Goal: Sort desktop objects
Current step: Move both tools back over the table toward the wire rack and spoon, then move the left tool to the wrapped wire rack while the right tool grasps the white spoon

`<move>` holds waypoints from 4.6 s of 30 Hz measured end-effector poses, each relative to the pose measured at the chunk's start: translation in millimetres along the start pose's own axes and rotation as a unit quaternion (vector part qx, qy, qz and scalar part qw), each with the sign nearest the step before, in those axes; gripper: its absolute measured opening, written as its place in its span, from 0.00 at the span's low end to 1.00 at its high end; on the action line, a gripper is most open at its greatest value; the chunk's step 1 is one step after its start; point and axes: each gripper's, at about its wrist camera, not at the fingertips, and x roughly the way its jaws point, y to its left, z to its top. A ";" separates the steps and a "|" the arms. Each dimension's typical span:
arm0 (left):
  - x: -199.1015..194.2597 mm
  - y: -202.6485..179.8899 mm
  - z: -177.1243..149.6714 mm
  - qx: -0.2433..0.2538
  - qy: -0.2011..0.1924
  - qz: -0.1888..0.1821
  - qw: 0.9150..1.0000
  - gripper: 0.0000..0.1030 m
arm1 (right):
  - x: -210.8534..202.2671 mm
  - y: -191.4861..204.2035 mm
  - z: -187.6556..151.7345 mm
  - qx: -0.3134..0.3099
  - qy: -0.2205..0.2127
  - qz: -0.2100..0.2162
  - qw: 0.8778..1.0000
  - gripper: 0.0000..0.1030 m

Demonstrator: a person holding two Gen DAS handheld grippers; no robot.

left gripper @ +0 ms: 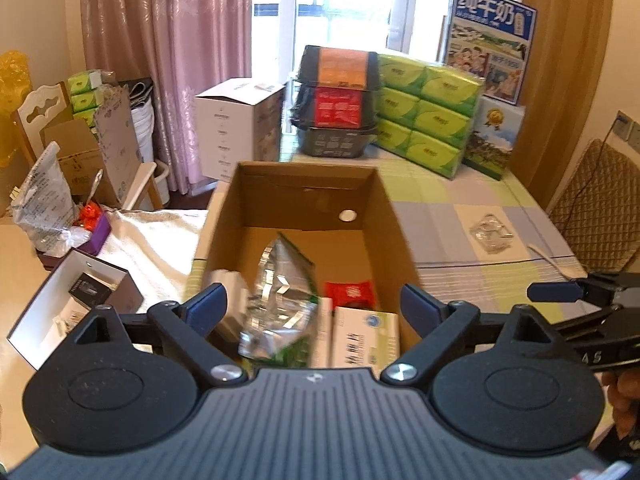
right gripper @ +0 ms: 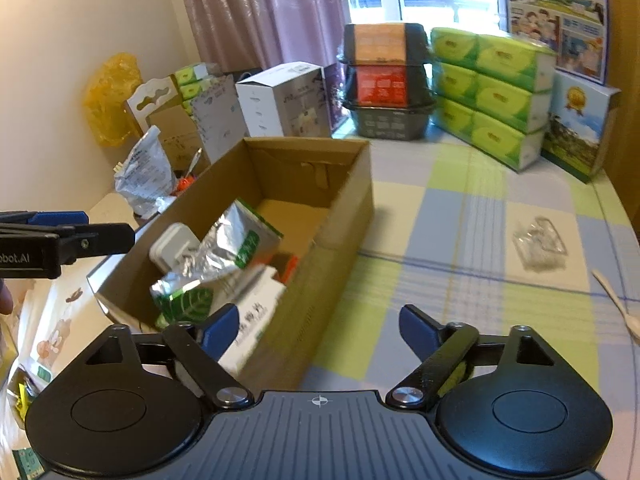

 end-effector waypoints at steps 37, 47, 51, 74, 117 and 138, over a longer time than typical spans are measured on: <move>14.1 -216.3 -43.7 0.086 0.034 -0.112 0.989 0.98 | -142.3 -179.1 -107.0 0.139 -0.032 -0.146 0.979 0.98; 24.5 -237.3 -45.7 0.099 0.044 -0.121 0.987 0.98 | -145.6 -196.4 -112.3 0.151 -0.031 -0.152 0.976 0.98; 30.9 -240.9 -46.1 0.102 0.048 -0.124 0.986 0.98 | -143.7 -202.1 -112.8 0.152 -0.029 -0.156 0.976 0.98; 91.4 -268.2 -30.0 0.133 0.060 -0.128 0.981 0.98 | -108.6 -258.5 -84.1 0.090 -0.013 -0.177 0.980 0.98; 262.2 -294.5 -11.8 0.121 0.068 -0.132 0.982 0.98 | 38.9 -377.2 -75.1 -0.025 -0.022 -0.104 0.994 0.07; 319.8 -297.2 14.0 0.108 0.037 -0.127 0.985 0.98 | 66.3 -380.7 -29.1 0.124 -0.069 -0.088 0.986 0.04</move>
